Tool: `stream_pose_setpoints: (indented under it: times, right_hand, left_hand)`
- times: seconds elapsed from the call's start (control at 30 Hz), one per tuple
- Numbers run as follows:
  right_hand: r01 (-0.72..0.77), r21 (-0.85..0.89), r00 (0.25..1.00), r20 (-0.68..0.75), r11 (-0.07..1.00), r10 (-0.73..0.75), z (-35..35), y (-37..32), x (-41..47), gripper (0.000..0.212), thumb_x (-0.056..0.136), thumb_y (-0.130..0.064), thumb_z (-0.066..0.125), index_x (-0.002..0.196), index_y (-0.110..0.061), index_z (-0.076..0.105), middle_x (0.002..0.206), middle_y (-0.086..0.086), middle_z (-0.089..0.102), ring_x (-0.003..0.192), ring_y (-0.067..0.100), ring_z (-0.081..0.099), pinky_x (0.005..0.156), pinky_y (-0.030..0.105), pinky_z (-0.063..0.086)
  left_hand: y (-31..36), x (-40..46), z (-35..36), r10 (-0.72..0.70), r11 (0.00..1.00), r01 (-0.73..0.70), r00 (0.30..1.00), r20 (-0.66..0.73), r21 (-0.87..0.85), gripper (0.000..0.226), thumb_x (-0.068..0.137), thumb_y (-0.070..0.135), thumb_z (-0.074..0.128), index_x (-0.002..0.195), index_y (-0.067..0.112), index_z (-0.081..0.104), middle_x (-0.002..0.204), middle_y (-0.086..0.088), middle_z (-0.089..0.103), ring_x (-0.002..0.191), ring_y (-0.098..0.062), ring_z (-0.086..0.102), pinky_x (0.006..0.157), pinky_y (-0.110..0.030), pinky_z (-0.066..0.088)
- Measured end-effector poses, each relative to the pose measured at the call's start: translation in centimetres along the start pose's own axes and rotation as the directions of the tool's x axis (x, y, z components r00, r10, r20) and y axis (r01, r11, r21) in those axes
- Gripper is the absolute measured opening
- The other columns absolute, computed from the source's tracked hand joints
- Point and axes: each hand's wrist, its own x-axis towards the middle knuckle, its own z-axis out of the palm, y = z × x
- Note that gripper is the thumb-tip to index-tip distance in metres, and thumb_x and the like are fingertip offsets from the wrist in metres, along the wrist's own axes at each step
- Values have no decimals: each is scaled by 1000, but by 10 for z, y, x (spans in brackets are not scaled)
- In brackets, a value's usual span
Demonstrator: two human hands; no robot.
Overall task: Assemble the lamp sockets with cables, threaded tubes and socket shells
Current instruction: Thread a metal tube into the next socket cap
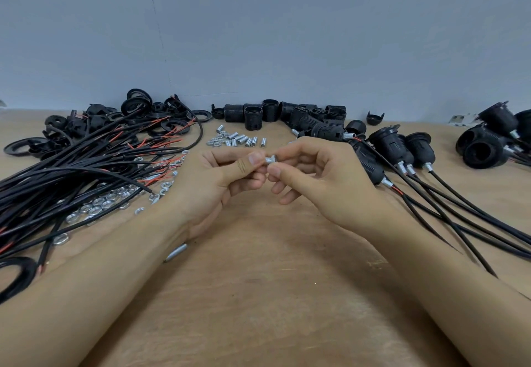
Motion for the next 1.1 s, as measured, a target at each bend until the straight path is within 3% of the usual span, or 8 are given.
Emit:
stream_pose_setpoints:
  times: [0.07, 0.17, 0.27, 0.4, 0.47, 0.67, 0.83, 1.1]
  right_hand:
    - [-76, 53, 997, 22, 996, 75, -3, 2, 2, 4, 89, -10, 68, 92, -10, 70, 78, 16, 70, 67, 28, 70, 58, 32, 59]
    - [-119, 73, 993, 3, 990, 119, -4, 8, 2, 13, 87, -5, 70, 97, 3, 67, 78, 20, 69, 64, 27, 69, 59, 32, 59]
    - [-73, 38, 997, -36, 997, 74, -2, 7, 2, 10, 83, -4, 74, 92, -6, 70, 75, 12, 71, 63, 23, 70, 58, 32, 59]
    - [91, -185, 994, -42, 978, -101, -1, 4, 0, 27, 83, -8, 76, 91, -33, 70, 78, 3, 71, 69, 18, 69, 60, 30, 60]
    - [132, -219, 989, -41, 967, -144, -1, 3, -1, 31, 84, -10, 76, 92, -39, 69, 78, 2, 70, 70, 19, 69, 60, 29, 60]
    - [12, -140, 999, -45, 990, -18, -2, 8, 0, 13, 88, -4, 70, 97, -13, 75, 79, 9, 72, 68, 21, 69, 59, 30, 59]
    - [83, -203, 995, -46, 976, -94, 1, 6, -1, 33, 88, -1, 69, 98, -32, 70, 85, 3, 72, 74, 14, 71, 62, 24, 59]
    - [67, -149, 996, -45, 987, -74, 1, 4, 1, 24, 89, -6, 69, 102, -26, 73, 94, -7, 73, 83, 14, 71, 64, 28, 60]
  left_hand:
    - [0, 0, -1, 26, 1000, -26, 1000, -8, -5, 21, 74, 11, 71, 90, -2, 76, 78, -12, 72, 64, -13, 65, 65, -20, 55]
    - [2, -1, -2, 50, 995, -48, 999, -21, 91, 35, 66, 16, 79, 96, -2, 74, 82, -17, 72, 67, -18, 66, 69, -23, 56]
    - [3, -3, 0, 50, 989, -44, 998, -38, 139, 37, 60, 27, 82, 90, 5, 77, 80, -18, 73, 65, -18, 67, 64, -21, 55]
    - [4, -3, 0, 43, 987, -41, 999, -7, 155, 27, 61, 31, 82, 81, 13, 81, 75, -14, 73, 61, -16, 67, 59, -20, 55]
    - [4, -4, 0, 44, 987, -44, 999, 4, 156, 26, 61, 33, 81, 79, 15, 81, 73, -11, 72, 61, -15, 66, 59, -20, 55]
    - [2, -4, 1, 108, 971, -104, 994, -6, 217, 20, 65, 28, 80, 79, 13, 81, 75, -14, 74, 65, -17, 68, 63, -21, 56]
    - [1, -4, 0, 83, 973, -78, 996, -13, 215, 16, 67, 26, 79, 78, 14, 81, 74, -12, 73, 63, -16, 67, 61, -21, 55]
    - [-1, -4, -2, 105, 974, -102, 994, -4, 203, 17, 71, 22, 77, 85, 14, 81, 82, -15, 75, 73, -19, 70, 69, -23, 57]
